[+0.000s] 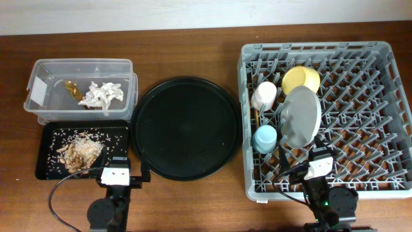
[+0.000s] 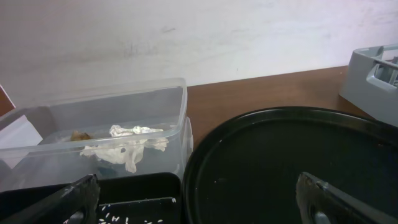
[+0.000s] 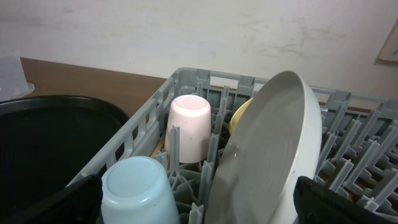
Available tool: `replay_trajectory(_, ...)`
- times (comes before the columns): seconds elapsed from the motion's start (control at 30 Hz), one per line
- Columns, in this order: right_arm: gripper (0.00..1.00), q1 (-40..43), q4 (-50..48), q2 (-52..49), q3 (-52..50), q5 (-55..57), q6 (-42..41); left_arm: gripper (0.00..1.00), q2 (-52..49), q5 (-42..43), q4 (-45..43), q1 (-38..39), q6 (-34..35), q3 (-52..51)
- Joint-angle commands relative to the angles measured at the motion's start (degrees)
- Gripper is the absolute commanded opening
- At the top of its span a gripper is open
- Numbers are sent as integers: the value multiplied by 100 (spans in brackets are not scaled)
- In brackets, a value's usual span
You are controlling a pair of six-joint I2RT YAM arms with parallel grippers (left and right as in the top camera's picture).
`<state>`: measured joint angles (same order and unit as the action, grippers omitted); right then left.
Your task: Sort waste into correct bins and load items into the dishwasher rack
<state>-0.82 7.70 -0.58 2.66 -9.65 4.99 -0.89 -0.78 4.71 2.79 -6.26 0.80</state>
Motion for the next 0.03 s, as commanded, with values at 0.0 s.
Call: replay_trajectory(0.0, 98, 46, 9, 37, -48, -68, 37, 99, 59, 83, 11, 22, -74, -28)
